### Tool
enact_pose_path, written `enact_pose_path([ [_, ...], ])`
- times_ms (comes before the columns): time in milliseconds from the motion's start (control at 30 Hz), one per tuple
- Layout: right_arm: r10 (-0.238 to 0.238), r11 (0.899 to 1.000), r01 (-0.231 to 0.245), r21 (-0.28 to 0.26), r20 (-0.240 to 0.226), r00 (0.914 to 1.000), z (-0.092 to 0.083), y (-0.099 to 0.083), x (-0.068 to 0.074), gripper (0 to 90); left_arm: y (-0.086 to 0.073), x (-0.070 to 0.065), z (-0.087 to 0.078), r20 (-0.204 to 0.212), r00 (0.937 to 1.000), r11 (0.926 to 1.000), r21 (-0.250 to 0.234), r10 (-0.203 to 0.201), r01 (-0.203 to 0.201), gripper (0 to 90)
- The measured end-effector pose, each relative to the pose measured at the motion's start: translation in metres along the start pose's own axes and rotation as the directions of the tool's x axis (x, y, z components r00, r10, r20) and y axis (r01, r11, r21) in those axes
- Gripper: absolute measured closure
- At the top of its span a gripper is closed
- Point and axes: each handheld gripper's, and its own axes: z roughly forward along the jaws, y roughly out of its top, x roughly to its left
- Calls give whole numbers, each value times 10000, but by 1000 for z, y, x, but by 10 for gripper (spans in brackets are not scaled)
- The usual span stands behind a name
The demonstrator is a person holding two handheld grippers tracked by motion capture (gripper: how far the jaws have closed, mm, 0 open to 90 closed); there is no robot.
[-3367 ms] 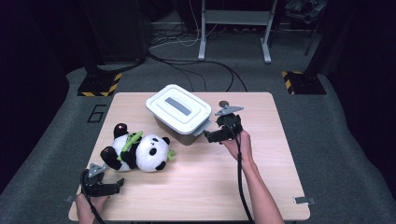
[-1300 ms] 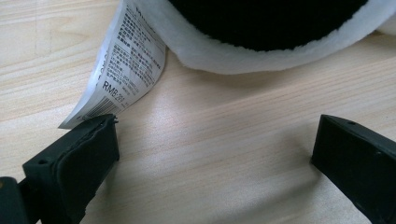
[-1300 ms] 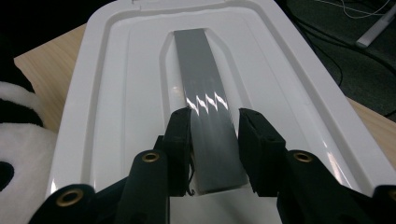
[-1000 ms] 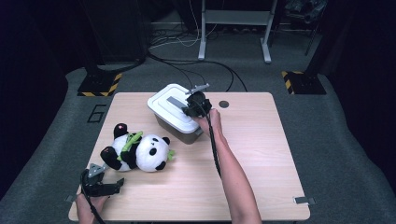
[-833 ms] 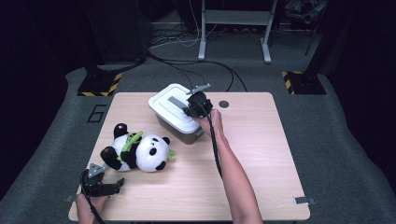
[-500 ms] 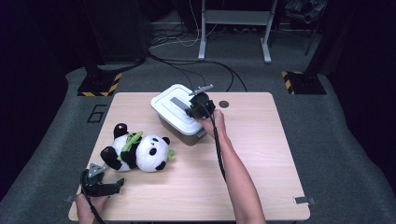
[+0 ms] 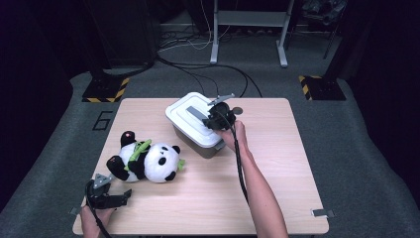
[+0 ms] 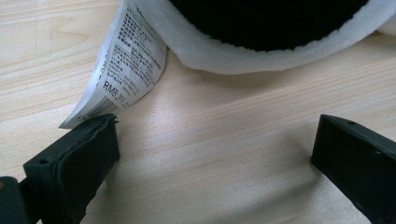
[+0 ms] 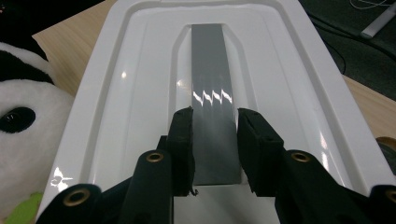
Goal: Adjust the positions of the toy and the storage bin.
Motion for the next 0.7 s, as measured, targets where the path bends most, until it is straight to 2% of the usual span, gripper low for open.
enact_pose_path([
  [400, 427, 9990, -426, -93, 101, 9990, -19, -17, 1, 671, 0, 0, 0, 0, 10000, 10000, 0, -2, 2, 2],
  [500, 327, 9993, -325, -199, 112, 9994, -20, -20, 0, 671, 0, 0, 0, 0, 10000, 10000, -1, -2, 2, 2],
  [567, 463, 9989, -461, -118, 165, 9988, -24, -22, 1, 671, 0, 0, 0, -1, 10000, 10000, -1, 0, 0, 2],
  [667, 389, 9992, -387, -79, 279, 9989, -27, -24, 2, 671, 0, 0, 0, 0, 10000, 10000, -3, -3, 3, 2],
  [700, 543, 9985, -542, -35, 294, 9981, -29, -25, 3, 671, 0, 0, 0, 0, 10000, 10000, -1, 1, -1, 2],
])
